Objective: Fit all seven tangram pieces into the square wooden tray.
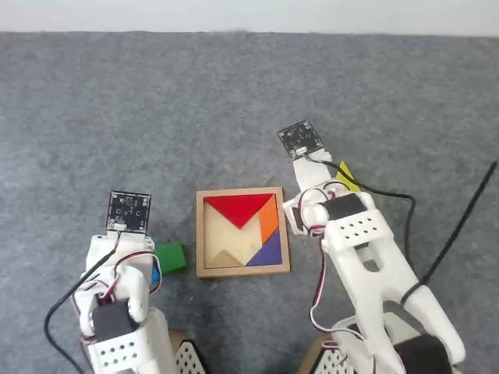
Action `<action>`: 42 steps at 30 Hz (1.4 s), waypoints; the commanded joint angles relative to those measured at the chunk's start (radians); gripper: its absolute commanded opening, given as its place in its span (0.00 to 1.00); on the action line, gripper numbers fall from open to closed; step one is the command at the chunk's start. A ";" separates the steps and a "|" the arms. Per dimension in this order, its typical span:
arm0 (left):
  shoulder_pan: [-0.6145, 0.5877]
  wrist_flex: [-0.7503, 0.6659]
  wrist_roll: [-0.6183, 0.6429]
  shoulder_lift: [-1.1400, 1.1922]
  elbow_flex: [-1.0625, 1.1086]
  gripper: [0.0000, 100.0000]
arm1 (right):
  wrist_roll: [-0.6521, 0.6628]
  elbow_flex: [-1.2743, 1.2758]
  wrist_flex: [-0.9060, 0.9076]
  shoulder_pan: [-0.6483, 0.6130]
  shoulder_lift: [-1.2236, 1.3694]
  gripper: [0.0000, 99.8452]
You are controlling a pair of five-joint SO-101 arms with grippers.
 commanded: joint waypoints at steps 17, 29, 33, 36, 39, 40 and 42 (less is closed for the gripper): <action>-0.006 0.005 -0.008 -0.021 -0.044 0.04 | 0.068 -0.281 0.008 0.173 0.374 0.31; -0.006 0.008 -0.008 -0.018 -0.019 0.11 | 0.063 -0.292 -0.013 0.216 0.378 0.31; -0.006 0.008 -0.008 -0.018 -0.016 0.14 | 0.068 -0.296 -0.058 0.243 0.398 0.31; -0.006 0.014 -0.008 -0.018 -0.015 0.15 | 0.069 -0.299 -0.064 0.243 0.432 0.31; -0.006 0.025 -0.008 -0.018 -0.016 0.15 | 0.069 -0.333 -0.053 0.243 0.467 0.31; -0.006 0.026 -0.008 -0.018 -0.016 0.15 | 0.069 -0.344 -0.053 0.245 0.481 0.31; -0.006 0.026 -0.009 -0.018 -0.016 0.15 | 0.069 -0.361 -0.039 0.240 0.510 0.31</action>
